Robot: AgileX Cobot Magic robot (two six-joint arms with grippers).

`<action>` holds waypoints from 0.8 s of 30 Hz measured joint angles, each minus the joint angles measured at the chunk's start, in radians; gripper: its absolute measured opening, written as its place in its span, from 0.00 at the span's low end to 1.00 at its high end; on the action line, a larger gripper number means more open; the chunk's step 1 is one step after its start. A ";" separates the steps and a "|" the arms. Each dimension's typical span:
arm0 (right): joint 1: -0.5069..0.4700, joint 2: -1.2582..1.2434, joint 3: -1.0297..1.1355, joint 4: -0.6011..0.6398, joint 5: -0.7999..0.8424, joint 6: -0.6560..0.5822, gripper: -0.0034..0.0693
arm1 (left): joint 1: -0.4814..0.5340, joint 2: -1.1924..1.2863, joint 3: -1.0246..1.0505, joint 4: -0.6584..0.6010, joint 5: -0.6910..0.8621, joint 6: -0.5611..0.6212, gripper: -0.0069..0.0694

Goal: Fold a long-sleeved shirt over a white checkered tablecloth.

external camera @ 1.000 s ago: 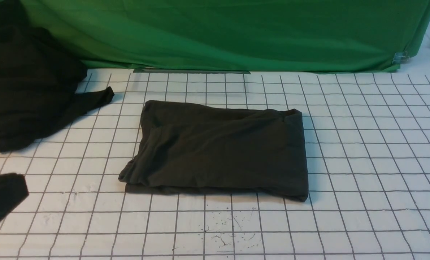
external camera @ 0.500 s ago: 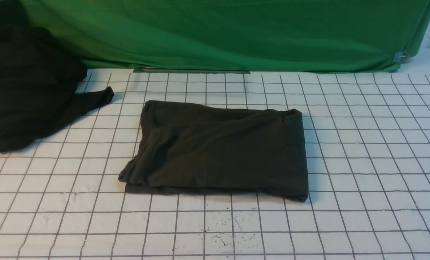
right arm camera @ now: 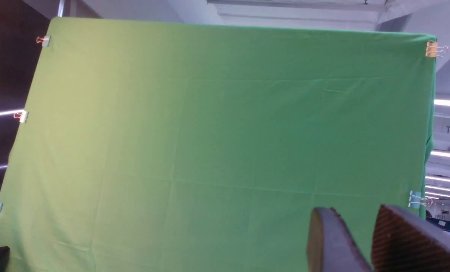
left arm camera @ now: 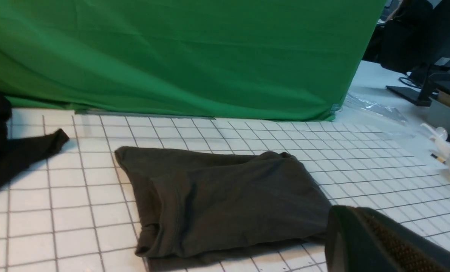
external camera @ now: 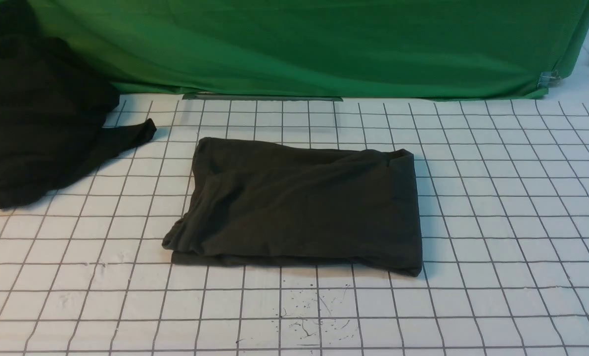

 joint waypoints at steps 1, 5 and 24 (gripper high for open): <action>0.000 0.000 0.000 0.000 0.000 0.000 0.30 | 0.000 0.000 0.000 0.003 -0.001 0.003 0.09; 0.000 0.000 0.000 0.000 0.000 0.000 0.31 | 0.005 -0.001 0.016 0.041 -0.031 0.089 0.09; 0.000 0.000 0.000 0.000 0.000 0.000 0.36 | 0.354 -0.107 0.518 0.066 -0.334 0.237 0.10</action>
